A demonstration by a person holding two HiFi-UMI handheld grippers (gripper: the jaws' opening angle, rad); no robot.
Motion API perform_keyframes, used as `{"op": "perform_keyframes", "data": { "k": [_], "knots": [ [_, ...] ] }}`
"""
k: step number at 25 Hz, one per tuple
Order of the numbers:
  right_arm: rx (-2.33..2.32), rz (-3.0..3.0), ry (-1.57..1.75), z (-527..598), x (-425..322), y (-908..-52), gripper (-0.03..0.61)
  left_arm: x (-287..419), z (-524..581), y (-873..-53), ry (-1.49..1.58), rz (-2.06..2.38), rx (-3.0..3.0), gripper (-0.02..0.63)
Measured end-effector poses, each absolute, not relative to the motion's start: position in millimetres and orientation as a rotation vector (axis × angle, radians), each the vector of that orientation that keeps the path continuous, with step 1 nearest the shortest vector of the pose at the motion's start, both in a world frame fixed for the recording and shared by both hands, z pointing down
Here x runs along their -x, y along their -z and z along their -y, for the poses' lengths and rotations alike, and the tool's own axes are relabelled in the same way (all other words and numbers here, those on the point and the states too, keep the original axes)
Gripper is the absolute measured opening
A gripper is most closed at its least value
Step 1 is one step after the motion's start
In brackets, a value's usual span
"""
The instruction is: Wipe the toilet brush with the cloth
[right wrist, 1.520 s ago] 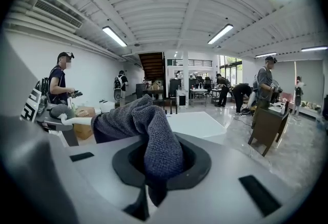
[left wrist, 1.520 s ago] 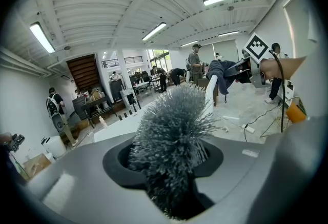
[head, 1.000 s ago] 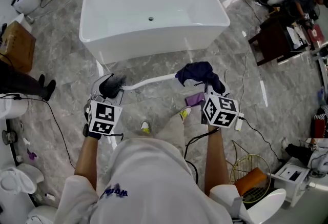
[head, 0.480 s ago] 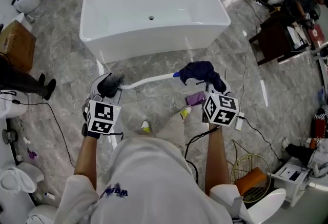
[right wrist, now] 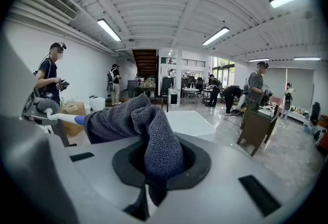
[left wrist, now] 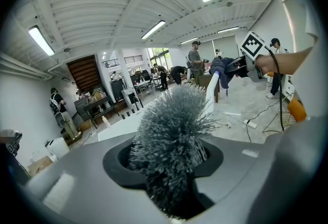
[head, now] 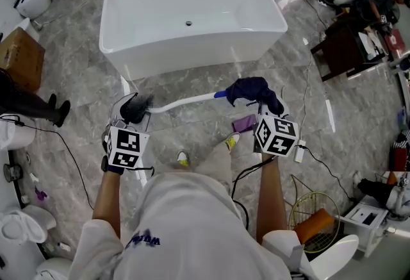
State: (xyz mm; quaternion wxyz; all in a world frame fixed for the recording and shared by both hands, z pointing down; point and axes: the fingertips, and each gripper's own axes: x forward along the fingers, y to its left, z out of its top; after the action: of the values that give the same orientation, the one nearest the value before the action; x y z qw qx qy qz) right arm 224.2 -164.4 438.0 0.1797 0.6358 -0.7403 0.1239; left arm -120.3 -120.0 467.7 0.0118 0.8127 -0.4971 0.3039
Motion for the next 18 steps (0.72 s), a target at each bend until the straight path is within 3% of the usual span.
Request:
{"op": "perform_keyframes", "data": {
  "k": [8, 18],
  "knots": [
    [-2.009, 1.932, -0.338, 164, -313, -417, 0.028, 201, 113, -490, -1.177, 1.701, -2.335, 0.176],
    [-1.891, 2.05, -0.265, 160, -253, -416, 0.029, 170, 124, -489, -1.046, 1.729, -2.311, 0.176]
  ]
}}
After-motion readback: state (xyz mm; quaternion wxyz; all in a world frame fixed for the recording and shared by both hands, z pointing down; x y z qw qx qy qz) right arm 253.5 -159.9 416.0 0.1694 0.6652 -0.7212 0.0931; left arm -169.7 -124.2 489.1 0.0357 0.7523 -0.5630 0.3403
